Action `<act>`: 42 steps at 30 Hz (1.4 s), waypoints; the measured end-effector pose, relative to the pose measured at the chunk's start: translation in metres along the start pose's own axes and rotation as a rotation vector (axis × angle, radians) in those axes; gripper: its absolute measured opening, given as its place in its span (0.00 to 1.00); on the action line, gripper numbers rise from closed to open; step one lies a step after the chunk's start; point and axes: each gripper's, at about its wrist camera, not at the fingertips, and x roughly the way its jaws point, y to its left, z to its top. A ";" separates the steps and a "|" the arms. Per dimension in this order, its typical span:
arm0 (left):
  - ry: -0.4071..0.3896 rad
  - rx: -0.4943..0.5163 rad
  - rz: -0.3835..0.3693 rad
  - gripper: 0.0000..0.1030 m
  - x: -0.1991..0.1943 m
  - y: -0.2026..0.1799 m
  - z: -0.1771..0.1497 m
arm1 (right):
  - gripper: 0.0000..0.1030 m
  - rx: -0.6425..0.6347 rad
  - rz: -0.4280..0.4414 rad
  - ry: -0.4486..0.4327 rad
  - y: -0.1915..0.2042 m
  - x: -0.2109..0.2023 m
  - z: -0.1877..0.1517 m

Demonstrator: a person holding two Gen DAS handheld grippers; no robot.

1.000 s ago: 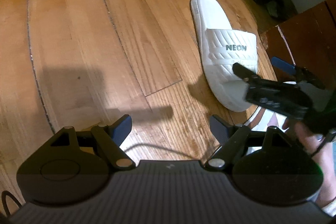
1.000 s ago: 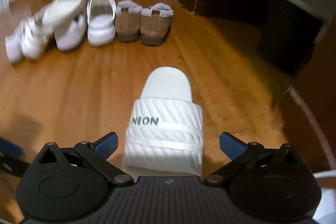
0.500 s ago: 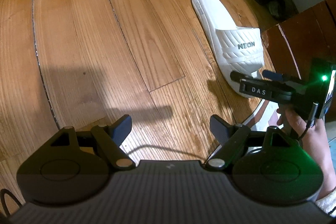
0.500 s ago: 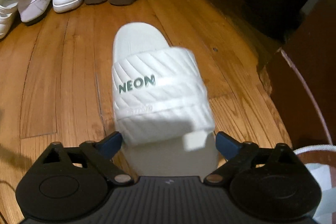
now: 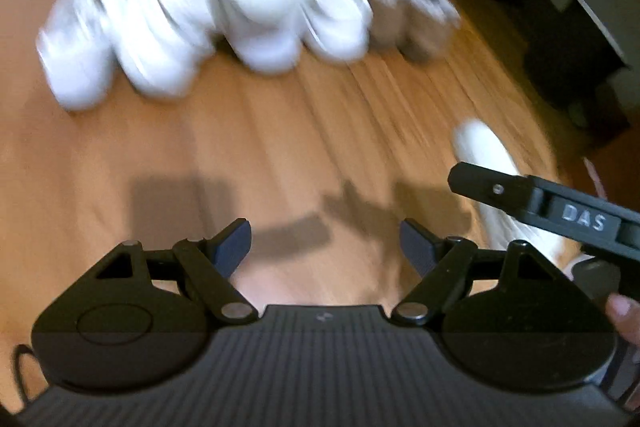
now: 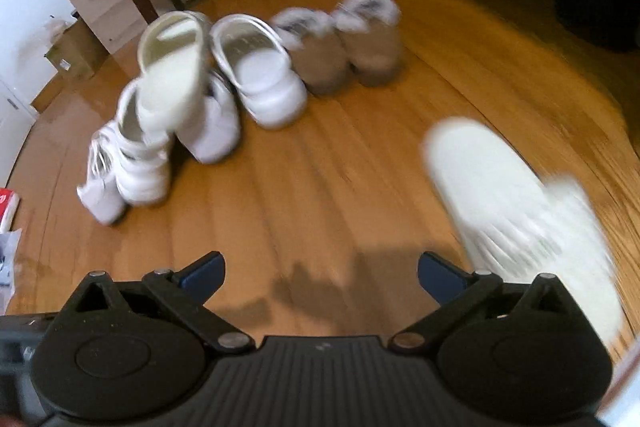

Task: Organize scattered shoes
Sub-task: 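Grasp the second white NEON slide from the row with the left gripper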

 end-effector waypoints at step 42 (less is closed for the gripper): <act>-0.287 0.144 0.205 0.27 0.117 0.048 0.213 | 0.85 -0.118 0.348 -0.141 0.049 0.104 0.061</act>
